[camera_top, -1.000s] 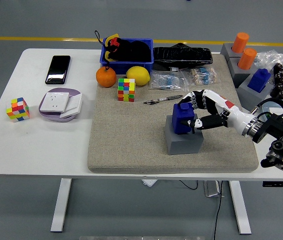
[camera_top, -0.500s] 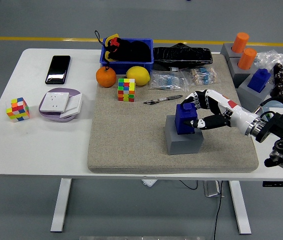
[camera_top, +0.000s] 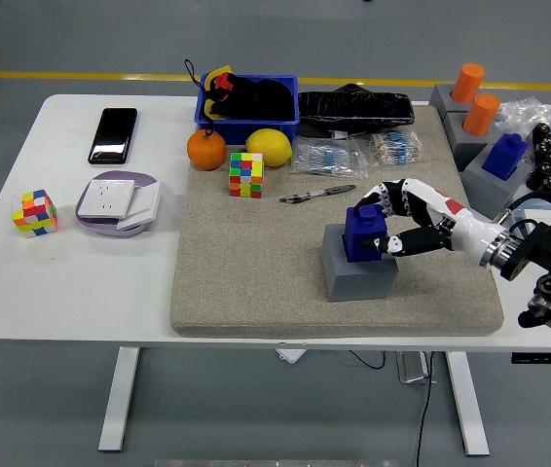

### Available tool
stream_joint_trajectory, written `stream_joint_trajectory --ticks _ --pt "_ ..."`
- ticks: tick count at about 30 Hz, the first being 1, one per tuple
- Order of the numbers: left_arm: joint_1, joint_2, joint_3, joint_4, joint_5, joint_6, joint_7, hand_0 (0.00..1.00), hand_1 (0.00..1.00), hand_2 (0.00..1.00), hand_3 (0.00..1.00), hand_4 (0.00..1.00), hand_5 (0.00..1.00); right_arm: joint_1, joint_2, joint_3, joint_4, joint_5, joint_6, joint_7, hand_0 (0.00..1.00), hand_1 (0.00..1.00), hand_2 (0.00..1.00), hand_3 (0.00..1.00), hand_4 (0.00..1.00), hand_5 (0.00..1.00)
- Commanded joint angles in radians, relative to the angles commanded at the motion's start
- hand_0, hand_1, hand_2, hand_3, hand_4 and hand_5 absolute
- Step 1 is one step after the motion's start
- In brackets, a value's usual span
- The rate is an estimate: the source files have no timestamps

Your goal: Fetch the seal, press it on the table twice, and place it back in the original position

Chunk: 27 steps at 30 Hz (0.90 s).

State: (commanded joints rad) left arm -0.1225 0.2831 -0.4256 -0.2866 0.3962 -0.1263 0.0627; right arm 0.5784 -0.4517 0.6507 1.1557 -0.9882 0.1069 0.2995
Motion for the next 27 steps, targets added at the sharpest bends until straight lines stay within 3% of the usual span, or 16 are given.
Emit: stream_joint_trajectory --ticks 16,17,22,23,27 --pt "0.001 -0.002 -0.002 0.0 0.001 0.0 0.0 0.793 0.747 0.736 0.772 0.802 0.486 0.003 0.006 -0.006 0.003 -0.006 -0.016 -0.002 0.585 0.49 0.477 0.468 0.799 0.002" --pt "0.001 -0.002 -0.002 -0.001 0.001 0.0 0.0 0.792 0.747 0.736 0.772 0.802 0.486 0.003 0.006 -0.006 0.002 -0.006 -0.017 -0.003 0.582 0.534 0.518 0.505 0.863 0.002" --pt "0.001 -0.003 -0.003 0.0 0.001 0.0 0.001 0.792 0.747 0.736 0.772 0.802 0.486 0.004 0.007 -0.008 0.003 -0.009 -0.018 -0.007 0.582 0.534 0.518 0.505 0.863 0.002" --pt "0.001 -0.002 -0.002 0.0 0.001 -0.001 0.001 0.793 0.748 0.736 0.772 0.803 0.486 0.004 0.007 -0.008 0.004 -0.011 -0.018 -0.007 0.585 0.56 0.549 0.55 0.931 0.002" --pt "0.0 -0.001 -0.002 0.0 0.001 0.0 0.001 0.793 0.748 0.736 0.772 0.803 0.486 0.005 0.007 -0.008 0.004 -0.014 -0.022 -0.008 0.585 0.56 0.549 0.55 0.931 0.002"
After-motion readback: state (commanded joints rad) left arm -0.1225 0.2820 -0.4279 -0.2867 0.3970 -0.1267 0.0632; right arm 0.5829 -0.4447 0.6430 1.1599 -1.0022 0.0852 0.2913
